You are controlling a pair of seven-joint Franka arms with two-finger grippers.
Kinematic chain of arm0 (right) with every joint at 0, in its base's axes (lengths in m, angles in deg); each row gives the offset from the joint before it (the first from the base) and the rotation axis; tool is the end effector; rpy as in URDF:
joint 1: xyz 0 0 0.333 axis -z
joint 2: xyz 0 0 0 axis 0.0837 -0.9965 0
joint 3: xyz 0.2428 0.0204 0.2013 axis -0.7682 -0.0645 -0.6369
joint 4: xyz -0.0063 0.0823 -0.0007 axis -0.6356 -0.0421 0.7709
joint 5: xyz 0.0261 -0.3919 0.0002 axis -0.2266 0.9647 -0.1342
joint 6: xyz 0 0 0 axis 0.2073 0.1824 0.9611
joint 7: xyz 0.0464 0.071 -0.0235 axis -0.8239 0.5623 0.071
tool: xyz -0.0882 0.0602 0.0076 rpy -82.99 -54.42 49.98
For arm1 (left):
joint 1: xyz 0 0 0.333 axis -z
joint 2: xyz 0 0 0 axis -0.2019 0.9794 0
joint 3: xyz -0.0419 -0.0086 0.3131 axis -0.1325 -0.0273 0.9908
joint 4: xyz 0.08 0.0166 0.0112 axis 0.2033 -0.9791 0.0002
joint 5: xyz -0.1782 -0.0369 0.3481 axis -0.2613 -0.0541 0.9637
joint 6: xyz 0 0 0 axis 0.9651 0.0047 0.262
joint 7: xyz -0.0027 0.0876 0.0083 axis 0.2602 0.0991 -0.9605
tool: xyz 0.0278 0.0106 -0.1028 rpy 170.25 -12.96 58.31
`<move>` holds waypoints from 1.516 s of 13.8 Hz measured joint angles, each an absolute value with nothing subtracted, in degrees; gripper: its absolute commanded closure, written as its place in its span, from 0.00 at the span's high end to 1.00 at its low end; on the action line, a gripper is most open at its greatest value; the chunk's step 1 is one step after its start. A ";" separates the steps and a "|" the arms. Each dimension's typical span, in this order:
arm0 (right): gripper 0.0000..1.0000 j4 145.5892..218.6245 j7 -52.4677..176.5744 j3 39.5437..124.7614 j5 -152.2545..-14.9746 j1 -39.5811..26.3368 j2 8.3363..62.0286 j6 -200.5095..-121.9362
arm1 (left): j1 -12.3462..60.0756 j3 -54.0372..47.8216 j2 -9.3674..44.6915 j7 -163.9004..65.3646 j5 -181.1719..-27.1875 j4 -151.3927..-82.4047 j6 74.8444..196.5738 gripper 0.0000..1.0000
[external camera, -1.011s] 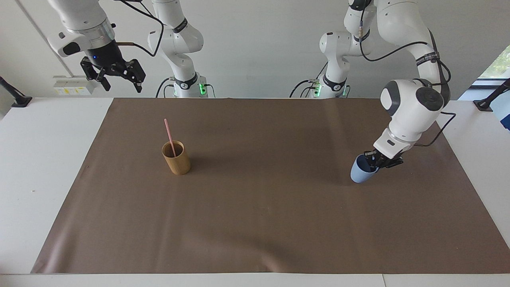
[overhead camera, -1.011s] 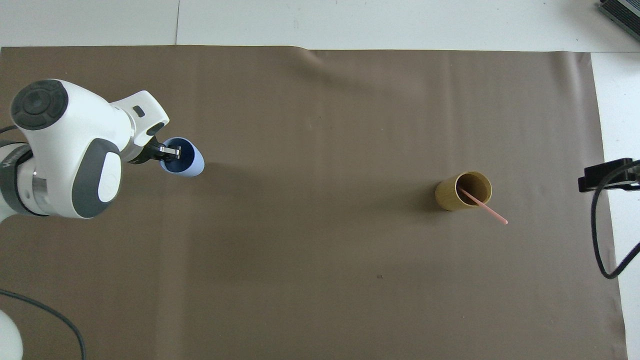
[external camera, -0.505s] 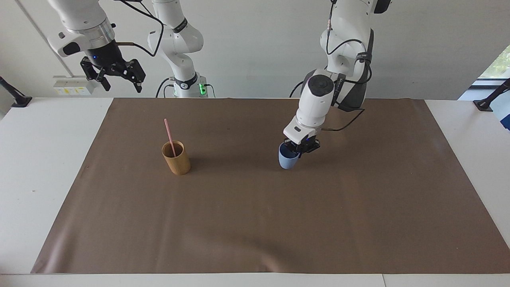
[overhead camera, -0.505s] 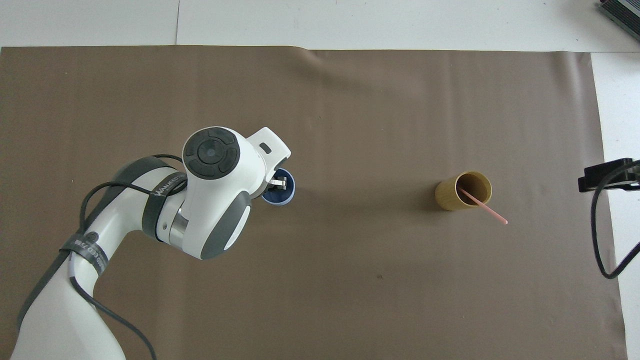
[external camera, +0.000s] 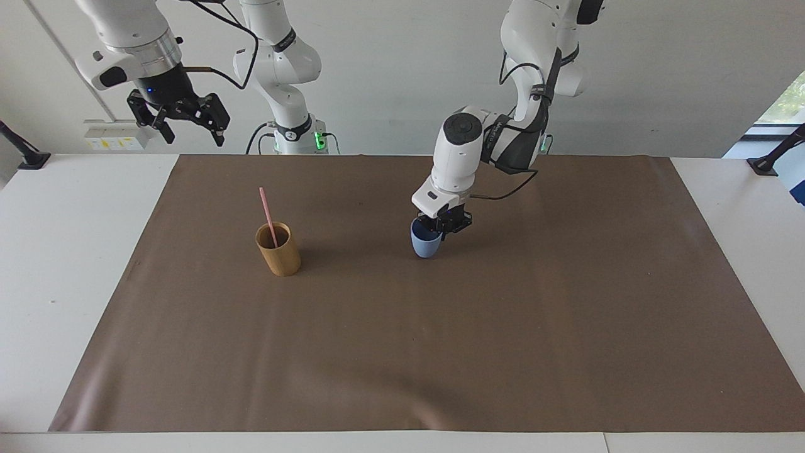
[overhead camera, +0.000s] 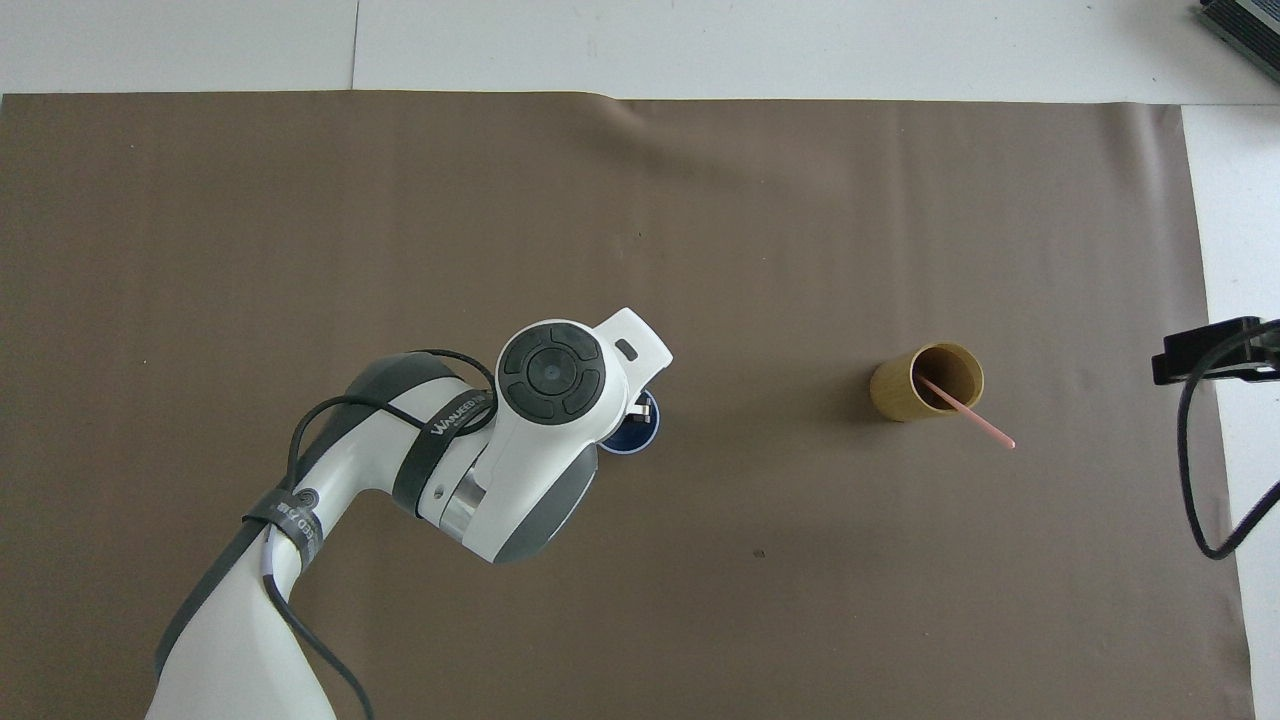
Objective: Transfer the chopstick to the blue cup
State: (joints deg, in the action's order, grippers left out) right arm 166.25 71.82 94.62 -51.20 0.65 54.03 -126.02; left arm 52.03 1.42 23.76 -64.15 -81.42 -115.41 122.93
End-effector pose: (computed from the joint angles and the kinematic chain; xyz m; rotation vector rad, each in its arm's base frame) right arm 0.5200 -0.0156 0.6654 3.1141 -0.0814 -0.0545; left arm 0.4835 -0.3928 0.3656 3.0940 -0.1952 0.0160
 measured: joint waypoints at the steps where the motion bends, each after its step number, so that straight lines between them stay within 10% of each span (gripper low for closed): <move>1: 1.00 166.25 71.60 94.54 -51.26 0.65 54.03 -126.13 | 52.02 1.60 23.76 -64.14 -81.45 -115.38 123.03 1.00; 14: 1.00 185.19 71.44 94.16 -51.58 -4.29 49.18 -143.53 | 34.24 3.83 6.68 -40.44 -81.48 -114.24 109.00 1.00; 21: 1.00 190.26 70.27 94.39 -51.50 -7.50 47.22 -146.40 | 20.07 4.06 6.74 -24.25 -81.38 -101.74 97.03 1.00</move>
State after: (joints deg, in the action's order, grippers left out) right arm 190.26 70.27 94.39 -51.50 -7.50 47.22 -146.40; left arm 20.07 4.06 6.74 -24.25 -81.38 -101.74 97.03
